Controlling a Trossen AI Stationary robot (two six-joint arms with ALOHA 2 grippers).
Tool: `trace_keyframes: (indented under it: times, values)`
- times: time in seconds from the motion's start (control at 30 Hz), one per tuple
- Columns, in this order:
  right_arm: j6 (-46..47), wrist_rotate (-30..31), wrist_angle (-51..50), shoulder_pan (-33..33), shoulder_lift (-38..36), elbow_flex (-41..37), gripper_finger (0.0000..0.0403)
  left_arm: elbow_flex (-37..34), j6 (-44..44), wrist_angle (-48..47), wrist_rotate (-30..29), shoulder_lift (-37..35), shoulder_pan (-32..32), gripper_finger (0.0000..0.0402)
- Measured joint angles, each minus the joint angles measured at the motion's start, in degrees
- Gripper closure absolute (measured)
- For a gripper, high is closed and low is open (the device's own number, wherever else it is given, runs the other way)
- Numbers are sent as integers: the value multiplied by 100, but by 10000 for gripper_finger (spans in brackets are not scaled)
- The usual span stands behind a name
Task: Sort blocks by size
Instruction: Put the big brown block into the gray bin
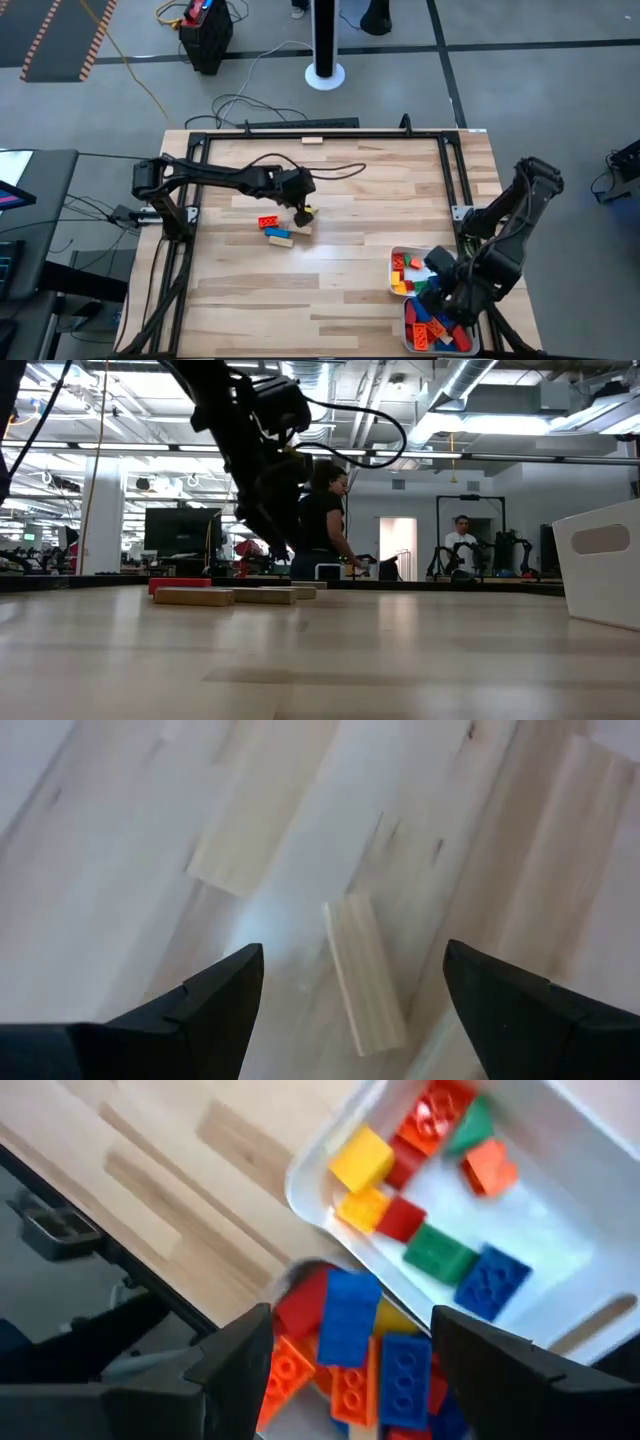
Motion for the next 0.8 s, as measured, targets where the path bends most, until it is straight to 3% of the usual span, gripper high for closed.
trace_keyframes:
  times: [0.43,0.8]
  values:
    - [-427,1191,-885,-528,13,766,109,-768,151,807,-15,2,216,102]
    - [-1408,1285,-873,-1214,13,828,110,-1244,227,1744,129,2,112,102]
